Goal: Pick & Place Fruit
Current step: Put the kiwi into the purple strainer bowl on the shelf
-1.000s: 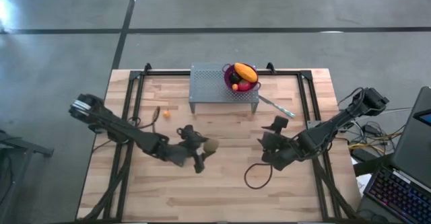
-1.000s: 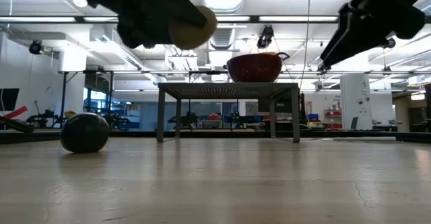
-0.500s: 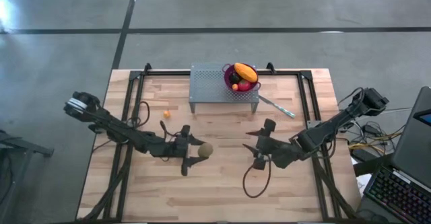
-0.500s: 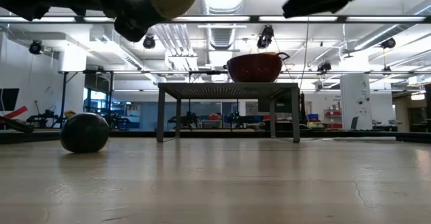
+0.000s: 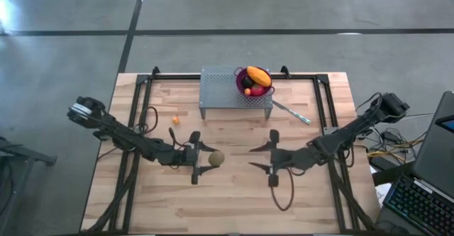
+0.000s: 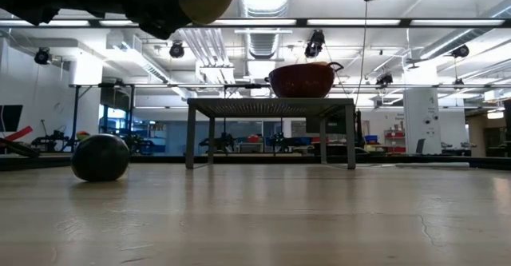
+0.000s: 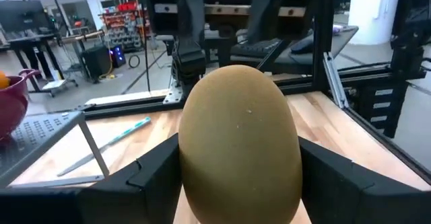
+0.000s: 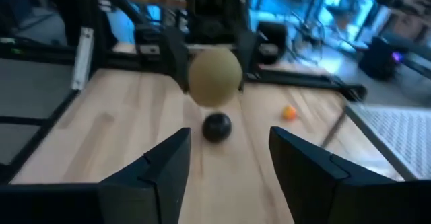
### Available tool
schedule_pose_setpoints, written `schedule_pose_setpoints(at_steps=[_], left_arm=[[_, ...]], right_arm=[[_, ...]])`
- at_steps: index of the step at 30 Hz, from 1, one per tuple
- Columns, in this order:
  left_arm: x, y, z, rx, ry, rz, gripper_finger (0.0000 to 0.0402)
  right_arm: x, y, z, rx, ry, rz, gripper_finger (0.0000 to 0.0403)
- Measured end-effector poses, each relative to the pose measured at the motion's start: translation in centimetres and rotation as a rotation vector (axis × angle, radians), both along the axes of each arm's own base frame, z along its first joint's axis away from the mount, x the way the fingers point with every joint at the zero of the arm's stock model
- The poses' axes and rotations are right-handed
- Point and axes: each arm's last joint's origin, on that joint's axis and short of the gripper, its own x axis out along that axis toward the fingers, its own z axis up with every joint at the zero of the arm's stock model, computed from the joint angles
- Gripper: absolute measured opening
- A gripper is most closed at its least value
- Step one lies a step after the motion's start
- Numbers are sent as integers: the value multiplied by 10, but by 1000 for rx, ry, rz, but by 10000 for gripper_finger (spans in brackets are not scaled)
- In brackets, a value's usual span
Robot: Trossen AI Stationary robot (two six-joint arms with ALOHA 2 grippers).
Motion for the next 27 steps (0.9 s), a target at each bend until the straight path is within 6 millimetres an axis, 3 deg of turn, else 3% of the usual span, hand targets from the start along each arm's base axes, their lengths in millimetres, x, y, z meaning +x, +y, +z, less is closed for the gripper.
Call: schedule_pose_setpoints(at_steps=[8,27], left_arm=[[5,-2,13,-189,-42,-2,250],[11,-4,26,-90,-78,1,250]], right_arm=[[6,2,9,-80,-103,61,226],[8,-2,12,-3,-141,28,292]])
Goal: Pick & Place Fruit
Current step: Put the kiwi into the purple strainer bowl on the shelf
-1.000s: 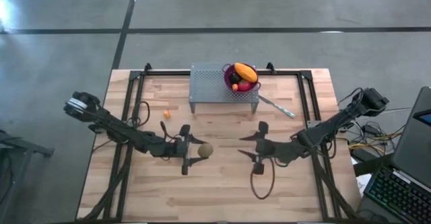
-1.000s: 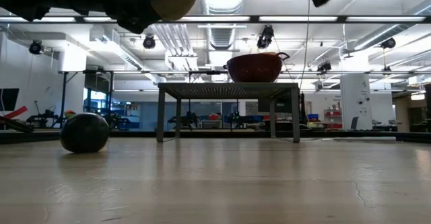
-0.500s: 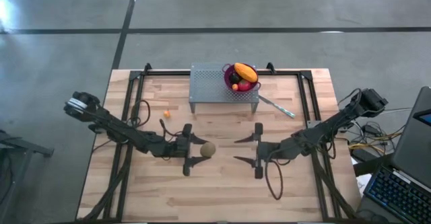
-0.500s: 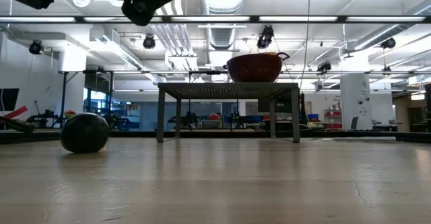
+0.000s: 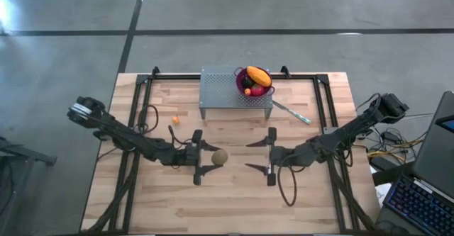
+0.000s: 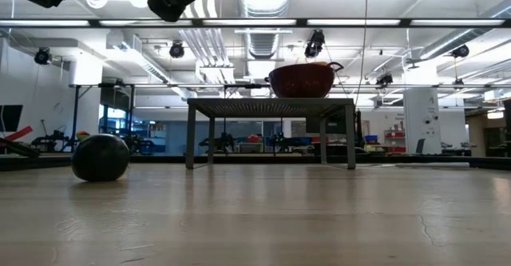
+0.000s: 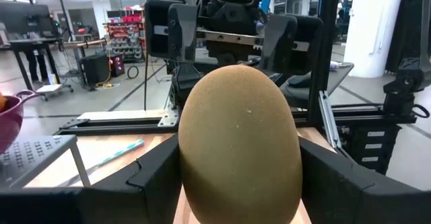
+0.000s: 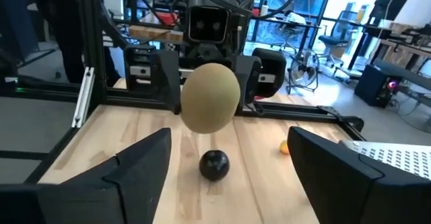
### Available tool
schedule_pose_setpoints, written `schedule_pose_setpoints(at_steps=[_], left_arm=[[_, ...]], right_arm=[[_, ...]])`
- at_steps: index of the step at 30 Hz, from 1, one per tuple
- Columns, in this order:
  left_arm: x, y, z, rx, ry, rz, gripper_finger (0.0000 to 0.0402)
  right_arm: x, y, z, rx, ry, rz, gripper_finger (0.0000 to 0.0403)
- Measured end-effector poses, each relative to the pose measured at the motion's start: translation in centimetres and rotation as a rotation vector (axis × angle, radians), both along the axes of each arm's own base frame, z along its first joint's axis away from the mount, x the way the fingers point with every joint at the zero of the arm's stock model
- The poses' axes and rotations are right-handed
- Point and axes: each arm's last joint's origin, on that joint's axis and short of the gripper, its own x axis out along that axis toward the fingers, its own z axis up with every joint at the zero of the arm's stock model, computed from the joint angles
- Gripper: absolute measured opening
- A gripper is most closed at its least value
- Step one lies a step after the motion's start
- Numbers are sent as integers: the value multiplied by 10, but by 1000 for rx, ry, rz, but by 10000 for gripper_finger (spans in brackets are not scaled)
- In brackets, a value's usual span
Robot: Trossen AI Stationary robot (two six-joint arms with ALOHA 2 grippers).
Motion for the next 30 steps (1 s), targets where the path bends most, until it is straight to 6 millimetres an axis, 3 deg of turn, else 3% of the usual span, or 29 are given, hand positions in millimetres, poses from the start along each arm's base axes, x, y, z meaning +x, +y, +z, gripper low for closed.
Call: schedule_pose_setpoints(at_steps=[19,30], left_arm=[[2,3,2,141,0,39,250],[13,19,6,130,51,101,250]], right_arm=[[5,-10,-1,47,-7,-44,352],[18,-17,-4,14,-56,-42,337]])
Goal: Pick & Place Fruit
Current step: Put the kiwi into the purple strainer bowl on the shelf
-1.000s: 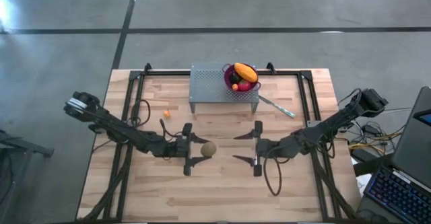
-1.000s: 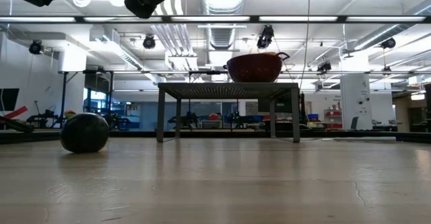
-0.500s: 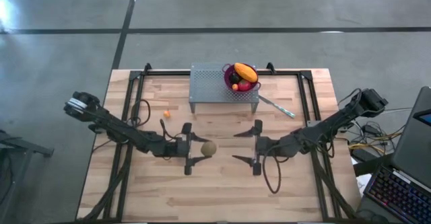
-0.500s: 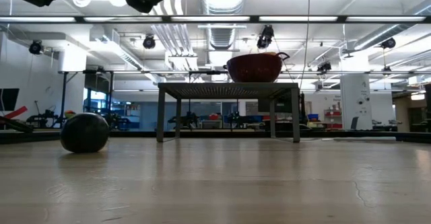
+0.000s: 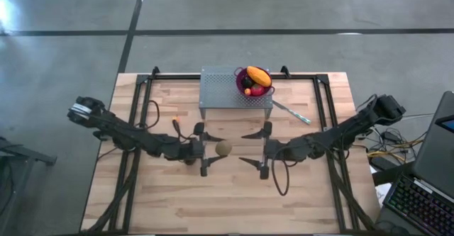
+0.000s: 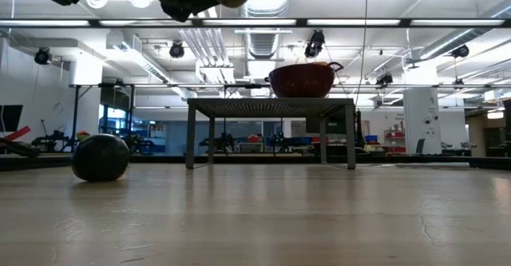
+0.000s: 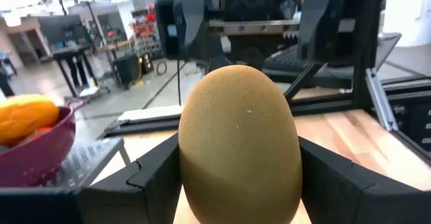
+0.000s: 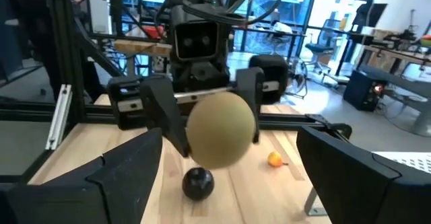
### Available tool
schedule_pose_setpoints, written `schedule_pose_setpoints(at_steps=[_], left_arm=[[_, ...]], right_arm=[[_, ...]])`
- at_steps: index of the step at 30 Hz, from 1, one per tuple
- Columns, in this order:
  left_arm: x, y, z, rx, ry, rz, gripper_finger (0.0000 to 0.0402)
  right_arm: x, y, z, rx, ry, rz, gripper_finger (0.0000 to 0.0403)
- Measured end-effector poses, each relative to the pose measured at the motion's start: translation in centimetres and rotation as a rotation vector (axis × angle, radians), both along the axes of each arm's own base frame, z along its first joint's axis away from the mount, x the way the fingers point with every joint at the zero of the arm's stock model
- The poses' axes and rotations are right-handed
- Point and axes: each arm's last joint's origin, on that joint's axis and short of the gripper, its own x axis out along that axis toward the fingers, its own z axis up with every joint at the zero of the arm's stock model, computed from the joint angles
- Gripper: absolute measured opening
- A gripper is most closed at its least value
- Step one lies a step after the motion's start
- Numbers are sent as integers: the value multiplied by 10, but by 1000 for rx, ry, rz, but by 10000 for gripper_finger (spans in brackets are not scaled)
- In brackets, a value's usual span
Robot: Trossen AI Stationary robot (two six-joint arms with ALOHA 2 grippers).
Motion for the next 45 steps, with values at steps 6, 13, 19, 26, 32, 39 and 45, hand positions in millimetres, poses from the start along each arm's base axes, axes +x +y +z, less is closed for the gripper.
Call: schedule_pose_setpoints(at_steps=[6,13,19,26,32,39,45], left_arm=[[19,2,7,39,41,15,250],[35,-3,12,120,51,23,250],[45,-2,24,118,17,44,250],[56,-4,34,105,-2,67,250],[57,-1,33,106,4,119,250],[57,-1,33,103,3,126,250],[57,0,33,103,3,129,250]], right_arm=[[2,-5,1,4,-5,16,338],[3,-6,2,2,-19,16,356],[3,-7,2,-23,-16,13,353],[4,-9,3,-44,-24,6,326],[4,-10,4,-57,-24,1,299],[5,-13,4,-56,-27,-12,258],[6,-15,4,-53,-28,-17,228]])
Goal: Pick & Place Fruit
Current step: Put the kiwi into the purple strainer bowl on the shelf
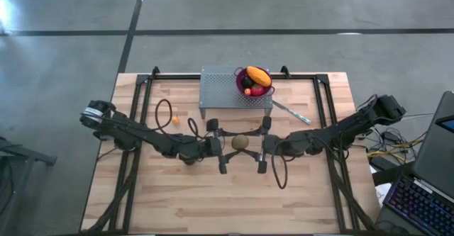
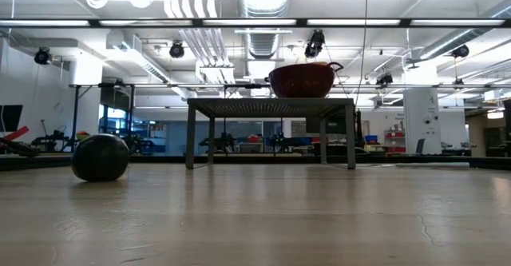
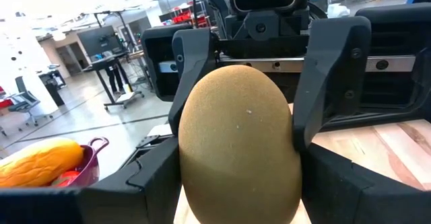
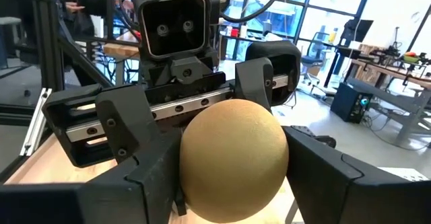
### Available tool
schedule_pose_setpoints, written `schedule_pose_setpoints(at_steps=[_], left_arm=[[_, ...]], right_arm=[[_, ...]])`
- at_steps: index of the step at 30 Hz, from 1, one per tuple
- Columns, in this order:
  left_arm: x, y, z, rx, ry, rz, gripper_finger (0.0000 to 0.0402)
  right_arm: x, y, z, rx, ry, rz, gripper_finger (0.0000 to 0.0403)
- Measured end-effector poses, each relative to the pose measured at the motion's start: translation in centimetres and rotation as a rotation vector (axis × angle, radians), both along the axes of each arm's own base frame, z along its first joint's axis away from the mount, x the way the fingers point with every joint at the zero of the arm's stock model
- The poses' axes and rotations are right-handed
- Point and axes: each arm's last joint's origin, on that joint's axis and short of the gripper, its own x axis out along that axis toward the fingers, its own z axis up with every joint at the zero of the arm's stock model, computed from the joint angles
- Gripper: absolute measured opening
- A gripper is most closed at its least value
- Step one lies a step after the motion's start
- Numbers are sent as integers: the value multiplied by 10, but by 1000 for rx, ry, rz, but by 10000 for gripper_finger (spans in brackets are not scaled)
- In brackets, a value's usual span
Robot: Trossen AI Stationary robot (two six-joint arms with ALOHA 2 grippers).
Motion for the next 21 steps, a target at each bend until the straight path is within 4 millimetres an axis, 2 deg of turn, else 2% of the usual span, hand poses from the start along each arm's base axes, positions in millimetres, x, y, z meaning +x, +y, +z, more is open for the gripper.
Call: schedule_pose_setpoints(at_steps=[21], left_arm=[[0,0,0,-2,2,0,256]], right_arm=[[0,0,0,5,-1,-1,233]])
